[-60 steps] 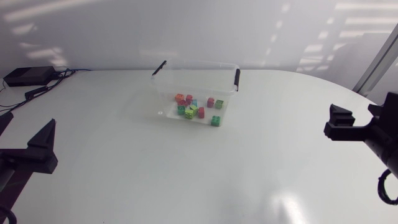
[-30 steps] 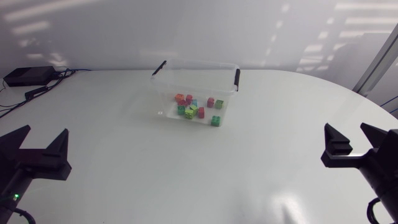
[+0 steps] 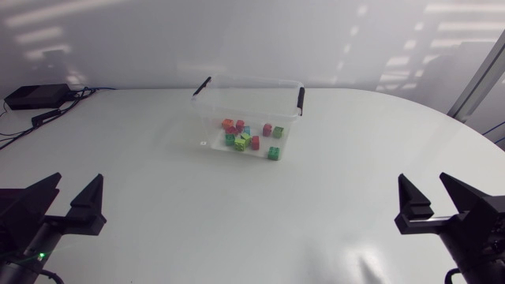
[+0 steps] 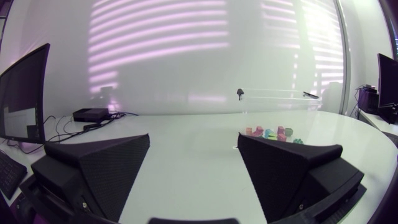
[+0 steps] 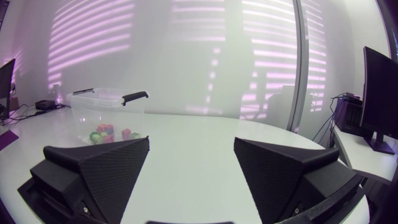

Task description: Place the duplo bricks in the container

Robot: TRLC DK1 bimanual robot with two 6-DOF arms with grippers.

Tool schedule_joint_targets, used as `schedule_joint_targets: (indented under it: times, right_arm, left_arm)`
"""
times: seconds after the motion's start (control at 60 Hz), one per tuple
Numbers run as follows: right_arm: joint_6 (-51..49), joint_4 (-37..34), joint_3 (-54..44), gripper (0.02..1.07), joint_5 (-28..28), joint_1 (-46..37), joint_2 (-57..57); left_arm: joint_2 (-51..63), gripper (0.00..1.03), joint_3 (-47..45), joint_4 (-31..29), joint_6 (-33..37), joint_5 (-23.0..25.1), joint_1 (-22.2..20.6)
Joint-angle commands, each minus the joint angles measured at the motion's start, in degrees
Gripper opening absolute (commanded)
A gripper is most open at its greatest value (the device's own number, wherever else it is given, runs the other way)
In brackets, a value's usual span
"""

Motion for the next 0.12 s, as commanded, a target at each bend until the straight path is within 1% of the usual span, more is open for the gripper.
schedule_joint_targets:
  times: [0.0, 0.1]
  right_arm:
    - [1.28, 1.06, -1.19, 1.00, -0.25, -0.34, -0.64]
    - [1.28, 1.06, -1.19, 1.00, -0.25, -0.34, -0.64]
  left_arm:
    - [-0.45, 0.99, -1.30, 1.26, -1.89, 0.30, -0.43]
    - [-0.45, 0.99, -1.30, 1.26, -1.89, 0.30, -0.43]
